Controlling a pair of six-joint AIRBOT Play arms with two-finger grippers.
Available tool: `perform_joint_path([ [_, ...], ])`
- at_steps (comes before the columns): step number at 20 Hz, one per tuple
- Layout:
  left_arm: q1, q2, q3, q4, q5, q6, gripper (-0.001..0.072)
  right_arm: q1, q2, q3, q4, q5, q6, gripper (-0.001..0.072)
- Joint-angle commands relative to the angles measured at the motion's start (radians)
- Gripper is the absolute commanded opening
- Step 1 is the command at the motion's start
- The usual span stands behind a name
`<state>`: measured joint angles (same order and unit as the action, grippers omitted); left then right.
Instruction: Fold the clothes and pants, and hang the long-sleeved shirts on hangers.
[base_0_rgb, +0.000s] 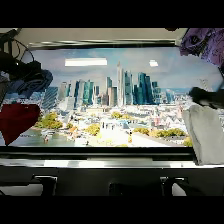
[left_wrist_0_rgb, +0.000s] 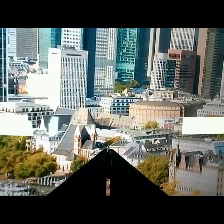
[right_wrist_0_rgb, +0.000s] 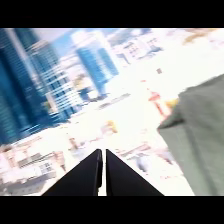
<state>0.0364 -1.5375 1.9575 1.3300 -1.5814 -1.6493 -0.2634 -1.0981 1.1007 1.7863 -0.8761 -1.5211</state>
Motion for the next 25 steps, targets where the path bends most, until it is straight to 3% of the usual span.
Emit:
perform_joint_path([
  [1,0.0,0.121,-0.15,0.018,0.083,0.061,0.0021,0.288,0.001,0.006,0.023,0.034,-0.05,0.0065],
  [5,0.0,0.352,-0.445,0.029,0.24,0.069,0.0021,0.447,0.001,0.006,0.023,-0.028,-0.051,0.0065],
  [8,0.0,0.424,-0.491,0.072,0.235,0.08,0.0023,0.459,0.002,0.006,0.021,-0.043,-0.05,0.0075],
  [11,0.001,0.44,-0.491,0.103,0.167,0.079,0.0024,0.459,0.003,0.006,-0.023,-0.055,-0.05,0.0074],
  [25,0.001,0.434,-0.491,0.103,0.168,0.079,0.0024,0.459,0.003,0.006,-0.025,-0.039,-0.05,0.0074],
])
